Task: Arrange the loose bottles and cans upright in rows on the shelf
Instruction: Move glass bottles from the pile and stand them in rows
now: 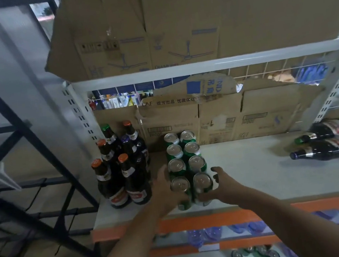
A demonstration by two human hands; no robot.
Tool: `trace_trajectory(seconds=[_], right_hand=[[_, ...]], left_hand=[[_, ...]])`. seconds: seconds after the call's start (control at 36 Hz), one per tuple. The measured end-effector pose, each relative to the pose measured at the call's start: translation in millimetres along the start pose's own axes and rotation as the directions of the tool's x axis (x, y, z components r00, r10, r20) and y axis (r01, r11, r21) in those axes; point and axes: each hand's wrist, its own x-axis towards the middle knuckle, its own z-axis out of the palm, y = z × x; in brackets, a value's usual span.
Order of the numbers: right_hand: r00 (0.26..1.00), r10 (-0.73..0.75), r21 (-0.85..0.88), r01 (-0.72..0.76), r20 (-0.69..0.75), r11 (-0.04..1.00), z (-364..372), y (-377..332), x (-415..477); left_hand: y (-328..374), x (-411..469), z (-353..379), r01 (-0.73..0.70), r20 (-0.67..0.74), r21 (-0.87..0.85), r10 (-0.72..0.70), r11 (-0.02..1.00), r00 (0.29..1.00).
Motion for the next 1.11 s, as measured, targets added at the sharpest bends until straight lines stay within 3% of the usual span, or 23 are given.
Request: trace_trajectory(seconds=[0.11,0.25,0.5,0.69,0.92,1.11], right_hand=[[0.999,-0.043,0.001,0.043,-0.031,0.999,-37,-6,-11],[0.989,-0.112,0.077,0.119,-0.092,0.990,-99,1,-39],[0.899,-0.080,0.106,0.138,-0.431,0.985,-265,92,-132],[0.802,0.074,0.178,0.042,-0.593,0.983,-377,178,-218],[0.739,0.104,0.201,0.043,-0.666,0.979,-440,230,-251],[0.759,0.063,0.148,0.044,-0.648,0.988,-457,236,-217]], left_hand=[[39,0,-3,-0.115,-0.041,0.028,0.117,0.993,0.992],[104,-3,46,-0.104,0.049,0.127,0.099,0.986,0.994],[191,3,240,-0.232,0.178,0.125,0.208,0.965,0.962],[246,-2,397,-0.303,0.325,0.078,0.263,0.950,0.909],[276,3,490,-0.353,0.428,0.129,0.269,0.927,0.863],[271,36,502,-0.343,0.438,0.189,0.234,0.920,0.868]])
